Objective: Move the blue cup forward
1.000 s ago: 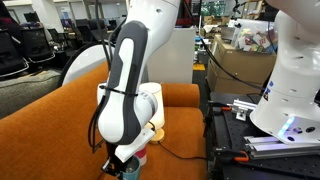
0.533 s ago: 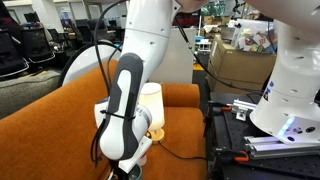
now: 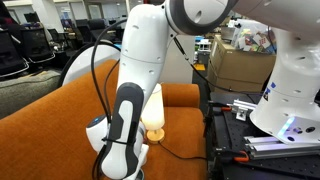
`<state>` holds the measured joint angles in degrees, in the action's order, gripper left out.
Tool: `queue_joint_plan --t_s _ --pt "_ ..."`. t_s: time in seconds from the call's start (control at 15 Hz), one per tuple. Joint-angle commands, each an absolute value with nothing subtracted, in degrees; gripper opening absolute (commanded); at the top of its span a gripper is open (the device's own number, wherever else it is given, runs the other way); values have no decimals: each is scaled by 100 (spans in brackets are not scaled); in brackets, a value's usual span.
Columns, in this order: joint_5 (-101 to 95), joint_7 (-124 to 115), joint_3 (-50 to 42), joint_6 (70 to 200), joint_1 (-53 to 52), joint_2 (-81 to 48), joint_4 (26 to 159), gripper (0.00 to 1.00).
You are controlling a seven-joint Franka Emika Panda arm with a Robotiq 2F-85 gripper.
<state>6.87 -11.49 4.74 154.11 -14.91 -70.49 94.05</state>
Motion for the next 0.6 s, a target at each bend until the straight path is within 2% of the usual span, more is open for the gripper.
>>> queue_joint_plan --t_s 0.0,0.33,0.4,0.53 --pt "367 -1167 249 14902 -1737 -7385 8800 3" --pt "112 -1121 208 14550 -1849 -7731 8238 4" --pt "87 -1098 229 14492 -1843 -7741 8200 36" --pt "53 -1036 296 14423 -1819 -7713 8190 43"
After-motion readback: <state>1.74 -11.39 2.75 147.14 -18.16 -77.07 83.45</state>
